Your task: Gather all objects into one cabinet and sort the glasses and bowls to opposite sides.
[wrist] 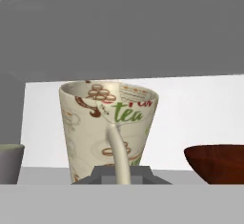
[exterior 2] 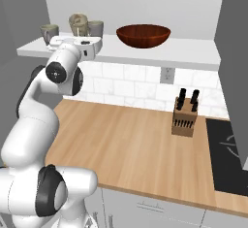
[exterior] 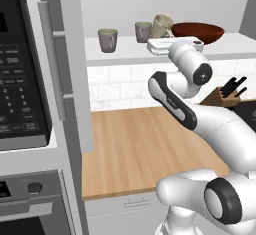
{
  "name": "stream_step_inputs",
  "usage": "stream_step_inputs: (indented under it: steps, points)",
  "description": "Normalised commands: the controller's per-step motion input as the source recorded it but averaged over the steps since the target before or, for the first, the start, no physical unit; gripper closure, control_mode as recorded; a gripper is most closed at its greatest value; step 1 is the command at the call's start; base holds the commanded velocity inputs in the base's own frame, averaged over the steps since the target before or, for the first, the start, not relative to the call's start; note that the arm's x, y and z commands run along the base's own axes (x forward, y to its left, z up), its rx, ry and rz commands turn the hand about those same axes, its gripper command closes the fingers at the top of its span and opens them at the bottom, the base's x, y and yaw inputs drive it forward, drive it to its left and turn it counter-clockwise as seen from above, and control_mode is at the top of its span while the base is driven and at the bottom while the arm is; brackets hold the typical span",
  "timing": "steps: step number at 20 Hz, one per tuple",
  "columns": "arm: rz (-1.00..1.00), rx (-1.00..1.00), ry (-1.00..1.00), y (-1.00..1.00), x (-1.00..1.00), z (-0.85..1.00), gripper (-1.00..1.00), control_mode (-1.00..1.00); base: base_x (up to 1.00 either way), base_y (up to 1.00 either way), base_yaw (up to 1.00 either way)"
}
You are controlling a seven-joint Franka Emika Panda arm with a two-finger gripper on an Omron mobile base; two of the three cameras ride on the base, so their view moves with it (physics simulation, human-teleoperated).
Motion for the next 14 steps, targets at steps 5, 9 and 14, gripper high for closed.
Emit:
stream_step_inputs:
  steps: [5, 9, 14]
  points:
    - [-0.04, -0.04, 0.26, 0.04, 0.00, 0.00, 1.00, -1.00, 0.00, 0.00, 0.00]
    - [-0.01, -0.03, 0.17, 0.25, 0.19, 0.00, 1.00, -1.00, 0.00, 0.00, 0.00]
    - [0.00, -0.02, 0.09, 0.36, 0.25, -0.02, 1.00, -1.00, 0.00, 0.00, 0.00]
